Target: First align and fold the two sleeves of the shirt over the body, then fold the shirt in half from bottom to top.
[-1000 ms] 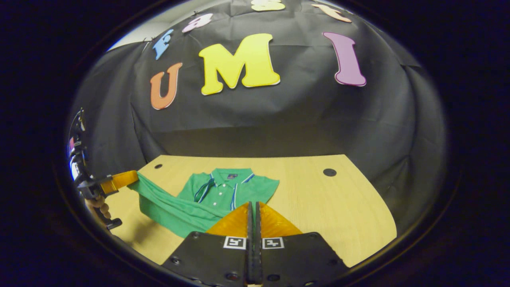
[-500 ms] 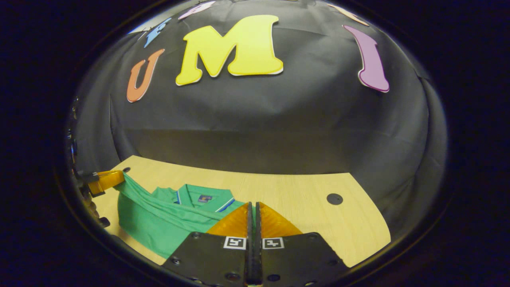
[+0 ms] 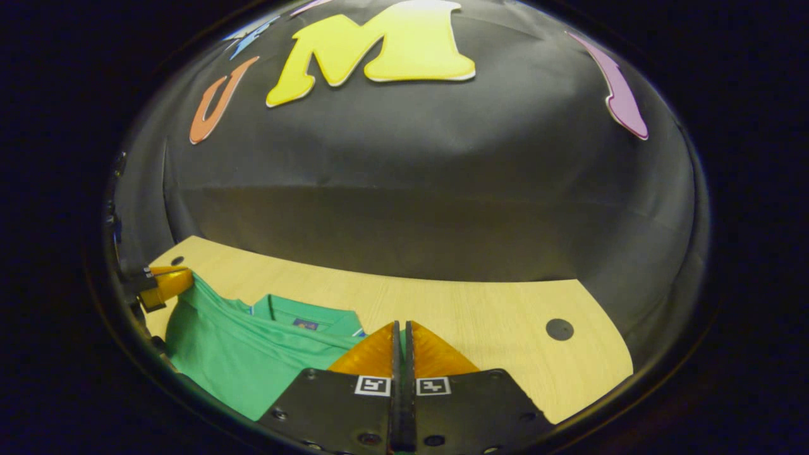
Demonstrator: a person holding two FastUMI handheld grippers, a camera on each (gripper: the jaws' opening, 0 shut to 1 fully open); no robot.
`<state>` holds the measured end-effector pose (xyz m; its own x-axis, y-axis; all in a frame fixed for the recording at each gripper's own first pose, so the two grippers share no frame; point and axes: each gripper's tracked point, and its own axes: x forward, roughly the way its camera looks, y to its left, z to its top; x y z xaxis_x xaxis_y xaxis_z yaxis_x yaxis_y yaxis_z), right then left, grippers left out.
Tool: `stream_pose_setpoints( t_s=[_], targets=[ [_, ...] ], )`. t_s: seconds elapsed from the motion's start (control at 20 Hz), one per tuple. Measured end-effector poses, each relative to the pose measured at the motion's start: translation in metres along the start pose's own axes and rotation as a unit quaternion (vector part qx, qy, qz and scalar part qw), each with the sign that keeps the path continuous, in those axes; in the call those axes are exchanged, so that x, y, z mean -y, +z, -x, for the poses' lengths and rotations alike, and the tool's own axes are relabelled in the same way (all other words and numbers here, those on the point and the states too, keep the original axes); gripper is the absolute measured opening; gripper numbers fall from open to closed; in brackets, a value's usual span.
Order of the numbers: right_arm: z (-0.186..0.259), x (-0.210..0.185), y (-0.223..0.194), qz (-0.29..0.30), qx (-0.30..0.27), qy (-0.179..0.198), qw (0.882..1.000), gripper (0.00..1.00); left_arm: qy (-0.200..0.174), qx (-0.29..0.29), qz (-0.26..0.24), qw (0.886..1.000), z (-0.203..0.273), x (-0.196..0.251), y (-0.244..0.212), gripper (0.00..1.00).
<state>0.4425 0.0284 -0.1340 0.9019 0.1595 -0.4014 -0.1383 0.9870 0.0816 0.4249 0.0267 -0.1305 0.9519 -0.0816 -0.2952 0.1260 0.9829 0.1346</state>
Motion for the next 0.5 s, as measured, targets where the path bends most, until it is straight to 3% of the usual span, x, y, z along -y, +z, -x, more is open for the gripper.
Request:
stream_pose_setpoints(
  t_s=[0.25,0.3,0.35,0.45,0.5],
  targets=[
    [-0.015,0.01,-0.022,-0.014,-0.028,-0.013,0.999,0.04,0.016,-0.03,-0.012,0.999,-0.007,-0.004,-0.02,0.12],
    [-0.013,0.013,-0.02,-0.016,-0.029,-0.012,0.999,0.0,0.023,-0.037,-0.015,0.999,-0.007,-0.007,-0.023,0.16],
    [-0.009,0.013,-0.018,-0.018,-0.027,-0.005,0.999,0.2,0.027,-0.046,-0.014,0.998,-0.005,-0.009,-0.027,0.36],
    [0.0,0.013,-0.019,-0.017,-0.029,0.004,0.999,0.59,0.036,-0.065,-0.006,0.997,0.005,-0.01,-0.034,0.6],
    [0.01,0.012,-0.016,-0.016,-0.029,0.008,0.999,0.79,0.043,-0.069,-0.001,0.997,0.009,-0.012,-0.034,0.6]
  ],
)
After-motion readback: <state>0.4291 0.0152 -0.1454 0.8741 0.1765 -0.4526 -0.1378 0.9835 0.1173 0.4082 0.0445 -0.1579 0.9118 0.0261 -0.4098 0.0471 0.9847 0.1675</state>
